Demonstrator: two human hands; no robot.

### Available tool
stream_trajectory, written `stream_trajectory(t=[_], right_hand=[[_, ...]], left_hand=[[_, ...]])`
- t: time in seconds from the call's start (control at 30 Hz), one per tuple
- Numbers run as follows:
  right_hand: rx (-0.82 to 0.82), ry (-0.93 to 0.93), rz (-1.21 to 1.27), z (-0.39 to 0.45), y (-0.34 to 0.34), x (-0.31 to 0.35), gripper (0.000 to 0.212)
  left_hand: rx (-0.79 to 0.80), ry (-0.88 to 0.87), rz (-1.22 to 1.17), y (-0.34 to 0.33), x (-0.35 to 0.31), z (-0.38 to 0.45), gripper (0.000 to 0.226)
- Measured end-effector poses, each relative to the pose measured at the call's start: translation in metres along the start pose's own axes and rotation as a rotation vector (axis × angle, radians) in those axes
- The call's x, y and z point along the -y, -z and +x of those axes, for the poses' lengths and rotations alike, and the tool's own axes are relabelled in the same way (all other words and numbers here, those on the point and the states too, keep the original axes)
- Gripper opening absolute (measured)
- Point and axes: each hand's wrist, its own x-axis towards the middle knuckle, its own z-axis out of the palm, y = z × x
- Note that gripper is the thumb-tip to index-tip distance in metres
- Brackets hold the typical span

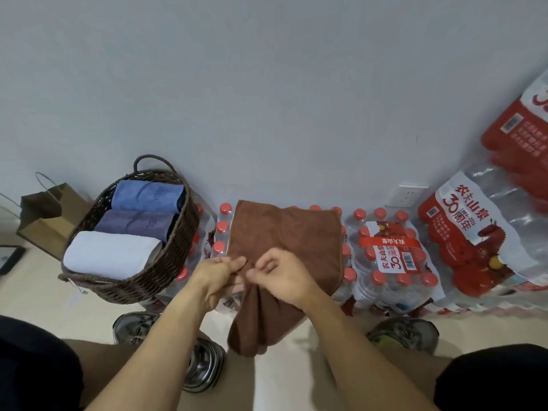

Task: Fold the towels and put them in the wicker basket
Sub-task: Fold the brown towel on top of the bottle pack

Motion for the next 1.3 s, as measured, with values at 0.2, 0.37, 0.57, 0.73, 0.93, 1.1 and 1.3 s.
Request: stream_trajectory(t=[0.2,0.37,0.57,0.73,0.93,1.1,1.3], right_hand=[[-0.112,0.012,-0.085,0.001,-0.01,-0.002,0.036],[-0.043,0.006,0.079,0.008,-0.007,0.0,0.013],[-0.017,-0.15,0.501,0.018,0.001,0.013,0.013],[-0.018,-0.185,0.604,0.016,0.005,0.014,0.019],[0.253,-0.137,0.162,0.016,0.023,0.008,0.053],[0.372,-0.1,0.063,0.014,0.027,0.013,0.05],[0.324,-0.016,0.232,0.01,0.049,0.03,0.017]], left_hand=[[0.034,-0.009,-0.266,-0.003,-0.005,0.004,0.019],[-0.024,-0.157,-0.063,-0.001,0.007,0.008,0.021],[0.181,-0.13,0.431,0.007,0.029,0.004,0.033],[0.082,-0.218,0.389,0.003,0.027,0.001,0.011],[0.198,-0.14,0.172,0.004,-0.005,-0.009,0.011],[0.181,-0.217,0.052,-0.003,-0.02,-0.013,0.014],[-0.074,-0.374,0.283,0.001,-0.023,-0.005,0.03]])
